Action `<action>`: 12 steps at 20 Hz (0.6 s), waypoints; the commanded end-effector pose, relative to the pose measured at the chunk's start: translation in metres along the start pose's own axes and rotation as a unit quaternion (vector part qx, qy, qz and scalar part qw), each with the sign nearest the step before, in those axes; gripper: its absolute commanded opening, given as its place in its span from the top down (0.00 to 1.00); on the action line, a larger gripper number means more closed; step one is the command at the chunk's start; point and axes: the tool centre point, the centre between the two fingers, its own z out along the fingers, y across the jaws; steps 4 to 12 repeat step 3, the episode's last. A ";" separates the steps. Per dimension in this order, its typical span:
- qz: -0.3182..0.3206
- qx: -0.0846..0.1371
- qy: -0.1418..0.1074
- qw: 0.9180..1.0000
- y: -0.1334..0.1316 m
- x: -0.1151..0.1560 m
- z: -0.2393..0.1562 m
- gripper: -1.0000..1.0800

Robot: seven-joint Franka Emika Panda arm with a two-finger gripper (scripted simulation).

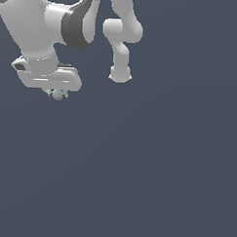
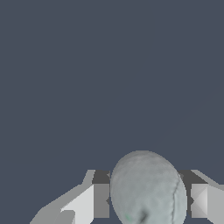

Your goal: Pick up the object and move it to a goal position.

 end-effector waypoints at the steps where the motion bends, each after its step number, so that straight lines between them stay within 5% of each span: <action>1: 0.000 0.000 0.000 1.000 0.000 0.001 -0.001 1.00; 12: 0.000 0.000 0.000 1.000 0.000 0.001 0.000 1.00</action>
